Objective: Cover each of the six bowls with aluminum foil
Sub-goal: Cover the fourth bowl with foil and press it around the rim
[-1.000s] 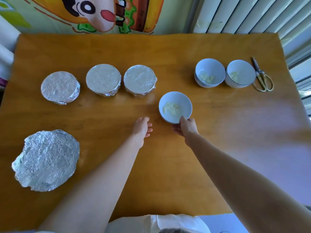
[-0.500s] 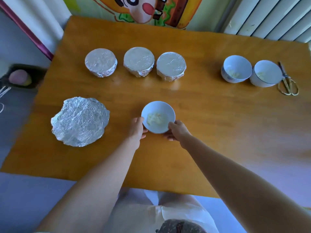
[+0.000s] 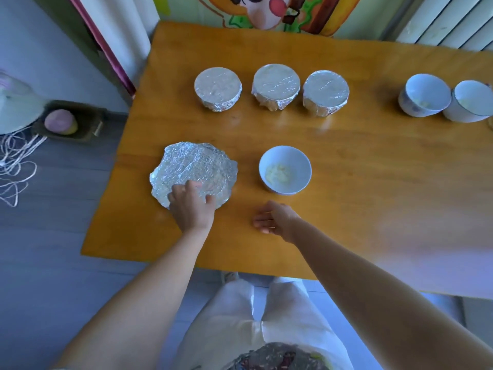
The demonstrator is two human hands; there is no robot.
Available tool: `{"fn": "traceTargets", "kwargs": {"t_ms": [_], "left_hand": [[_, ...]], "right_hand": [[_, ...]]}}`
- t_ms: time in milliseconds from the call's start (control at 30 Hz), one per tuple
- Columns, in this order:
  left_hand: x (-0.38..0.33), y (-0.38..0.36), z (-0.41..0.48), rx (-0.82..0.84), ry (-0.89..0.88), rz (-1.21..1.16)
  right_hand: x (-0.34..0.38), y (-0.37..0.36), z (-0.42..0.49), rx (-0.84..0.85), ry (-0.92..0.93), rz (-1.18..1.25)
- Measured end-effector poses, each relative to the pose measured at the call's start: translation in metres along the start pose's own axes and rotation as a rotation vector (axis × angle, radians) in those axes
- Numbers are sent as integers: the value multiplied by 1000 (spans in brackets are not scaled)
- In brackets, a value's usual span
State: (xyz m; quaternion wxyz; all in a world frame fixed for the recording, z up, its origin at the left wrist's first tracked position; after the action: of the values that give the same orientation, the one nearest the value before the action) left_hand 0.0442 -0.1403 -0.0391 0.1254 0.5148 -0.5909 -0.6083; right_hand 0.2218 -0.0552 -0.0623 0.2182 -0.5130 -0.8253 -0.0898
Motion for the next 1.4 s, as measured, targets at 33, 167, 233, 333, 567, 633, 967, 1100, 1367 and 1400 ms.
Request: {"fn": "traceTargets", "kwargs": {"t_ms": [33,167,233,333,567,633,967,1100,1367,1400], "left_hand": [[13,4,2,0,84,-57],[44,4,14,85,270,-361],[49,8,17,175,334,-494],[51,11,19,243,392,-623],[52,9,30,335,471,-723],[48,6,32,317,481,-731],[32,11,44,222,583,-621],[7,18,46,82,473,-780],[-60,11,37,185,100,-696],[-65,7,35,184,60,-656]], "right_hand": [[-1,-14,1,27,-4,-10],[8,-50,9,34,96,26],[13,-65,18,2,160,-5],[20,-76,29,-84,225,-54],[29,-83,36,-290,404,-263],[31,-82,31,-250,487,-301],[66,-51,-5,-267,735,-319],[75,-27,-15,-287,699,-219],[78,37,-31,-434,643,-244],[77,42,-32,-446,633,-241]]}}
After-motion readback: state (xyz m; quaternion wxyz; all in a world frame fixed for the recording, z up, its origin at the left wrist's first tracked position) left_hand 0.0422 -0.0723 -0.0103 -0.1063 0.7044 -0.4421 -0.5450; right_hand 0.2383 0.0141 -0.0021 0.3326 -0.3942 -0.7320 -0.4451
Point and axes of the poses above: each hand's wrist, its own z-axis towards the middle knuckle, its own y-axis out of the back of the hand, x = y × z, the point moved 2 cm from there along z, towards the middle knuckle, and after that the axes turned 4 degrees about x, right-handed, at the moved point
